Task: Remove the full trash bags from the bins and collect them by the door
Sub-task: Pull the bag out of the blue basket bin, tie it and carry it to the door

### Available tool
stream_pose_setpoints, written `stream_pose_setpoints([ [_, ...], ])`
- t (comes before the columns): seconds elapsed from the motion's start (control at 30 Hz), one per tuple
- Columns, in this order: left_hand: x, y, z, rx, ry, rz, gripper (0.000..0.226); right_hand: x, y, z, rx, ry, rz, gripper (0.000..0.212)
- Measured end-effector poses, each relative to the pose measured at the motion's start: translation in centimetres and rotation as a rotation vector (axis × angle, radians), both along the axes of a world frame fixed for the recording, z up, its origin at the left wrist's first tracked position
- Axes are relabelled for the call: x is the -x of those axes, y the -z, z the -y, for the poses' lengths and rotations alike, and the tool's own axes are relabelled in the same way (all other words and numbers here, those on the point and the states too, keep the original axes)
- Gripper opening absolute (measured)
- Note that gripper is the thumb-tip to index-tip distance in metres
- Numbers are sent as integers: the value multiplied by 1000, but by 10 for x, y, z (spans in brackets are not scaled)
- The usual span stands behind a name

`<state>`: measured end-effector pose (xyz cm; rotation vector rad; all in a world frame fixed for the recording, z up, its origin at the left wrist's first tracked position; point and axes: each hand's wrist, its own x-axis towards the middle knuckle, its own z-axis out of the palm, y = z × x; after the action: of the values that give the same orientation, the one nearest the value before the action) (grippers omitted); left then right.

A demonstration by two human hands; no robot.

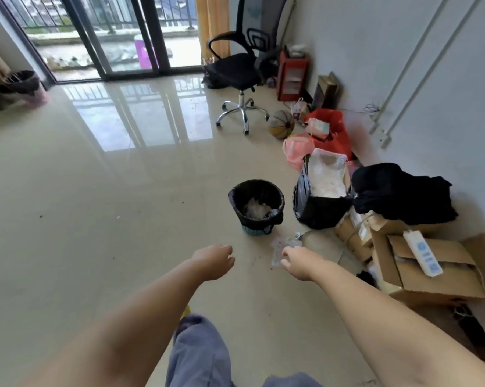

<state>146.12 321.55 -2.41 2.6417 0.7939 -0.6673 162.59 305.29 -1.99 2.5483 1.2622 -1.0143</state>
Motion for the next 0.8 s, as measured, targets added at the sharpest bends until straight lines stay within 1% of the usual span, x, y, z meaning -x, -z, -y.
stream_pose_setpoints([
  [0.23,-74,68,-135,82,158,-48,44,-51,59,-107,-59,342,-96,33],
  [0.4,-127,149,-202,147,111,-41,42,-87,139,-163,-91,470,-176,31],
  [0.6,-203,307,-239,236,-111,80,41,-150,292,-210,-178,640,-205,32],
  [0.67,-224,360,-246,283,-203,149,41,-167,346,-224,-191,659,-173,29],
  [0.7,-236,386,-249,337,-278,215,38,-174,372,-232,-181,659,-153,30],
  [0.77,-256,433,-257,454,-461,419,28,-186,420,-248,-161,655,-124,44],
  [0.8,-264,454,-261,480,-558,525,22,-191,441,-256,-160,663,-119,52],
])
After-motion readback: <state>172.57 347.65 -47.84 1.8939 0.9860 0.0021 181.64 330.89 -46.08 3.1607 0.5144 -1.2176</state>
